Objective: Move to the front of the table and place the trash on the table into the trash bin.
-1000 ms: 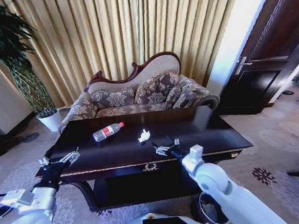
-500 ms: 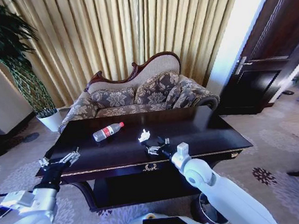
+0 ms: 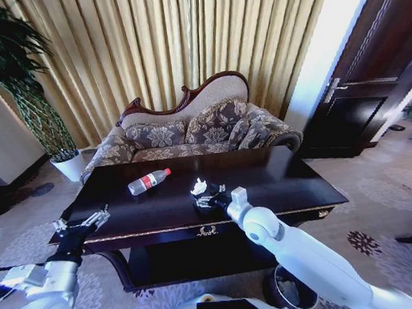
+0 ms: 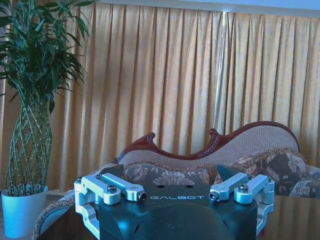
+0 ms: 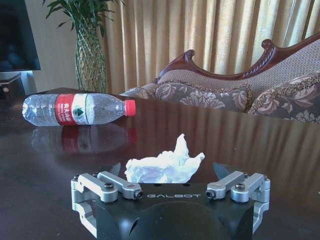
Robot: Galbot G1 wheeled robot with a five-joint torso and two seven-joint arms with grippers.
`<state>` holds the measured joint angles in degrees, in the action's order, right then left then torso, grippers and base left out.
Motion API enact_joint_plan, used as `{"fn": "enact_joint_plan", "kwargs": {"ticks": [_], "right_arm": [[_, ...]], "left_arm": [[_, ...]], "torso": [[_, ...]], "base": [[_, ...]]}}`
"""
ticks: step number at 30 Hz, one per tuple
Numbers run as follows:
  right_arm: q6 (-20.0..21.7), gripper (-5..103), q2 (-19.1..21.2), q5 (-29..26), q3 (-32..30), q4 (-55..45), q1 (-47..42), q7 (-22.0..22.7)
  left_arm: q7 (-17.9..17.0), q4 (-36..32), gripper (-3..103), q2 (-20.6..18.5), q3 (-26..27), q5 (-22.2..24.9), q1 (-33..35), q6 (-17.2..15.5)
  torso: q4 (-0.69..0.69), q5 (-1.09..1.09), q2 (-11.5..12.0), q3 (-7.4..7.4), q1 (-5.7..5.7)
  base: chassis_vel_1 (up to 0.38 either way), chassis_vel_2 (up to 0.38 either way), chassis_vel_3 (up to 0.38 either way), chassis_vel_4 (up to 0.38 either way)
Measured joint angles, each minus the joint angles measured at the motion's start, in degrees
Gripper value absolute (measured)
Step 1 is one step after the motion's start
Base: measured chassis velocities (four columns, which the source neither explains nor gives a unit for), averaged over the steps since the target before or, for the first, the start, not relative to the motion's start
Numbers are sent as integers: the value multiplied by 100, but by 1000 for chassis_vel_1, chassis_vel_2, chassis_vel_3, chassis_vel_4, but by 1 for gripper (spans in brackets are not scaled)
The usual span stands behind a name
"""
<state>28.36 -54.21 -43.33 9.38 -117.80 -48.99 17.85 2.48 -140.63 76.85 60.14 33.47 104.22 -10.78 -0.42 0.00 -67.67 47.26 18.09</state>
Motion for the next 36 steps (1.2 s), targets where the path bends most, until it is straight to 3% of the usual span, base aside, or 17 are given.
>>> {"fn": "enact_joint_plan", "kwargs": {"ticks": [20, 21, 29, 36], "right_arm": [[-185, 101, -203, 65, 326, 357, 231, 78], [-195, 91, -208, 71, 329, 368, 243, 78], [-217, 70, -192, 74, 331, 370, 270, 72], [-254, 36, -170, 92, 262, 332, 216, 68]], "left_arm": [[-5, 49, 100, -88, 26, 35, -34, 8], [-5, 51, 100, -87, 29, 35, -32, 7], [-5, 86, 100, -100, 40, 39, -40, 7], [-5, 106, 100, -146, 28, 43, -72, 7]], "torso": [[0, 0, 0, 0, 0], [0, 0, 0, 0, 0], [0, 0, 0, 0, 0], [0, 0, 0, 0, 0]], "base": [[0, 0, 0, 0], [0, 0, 0, 0], [0, 0, 0, 0], [0, 0, 0, 0]]}}
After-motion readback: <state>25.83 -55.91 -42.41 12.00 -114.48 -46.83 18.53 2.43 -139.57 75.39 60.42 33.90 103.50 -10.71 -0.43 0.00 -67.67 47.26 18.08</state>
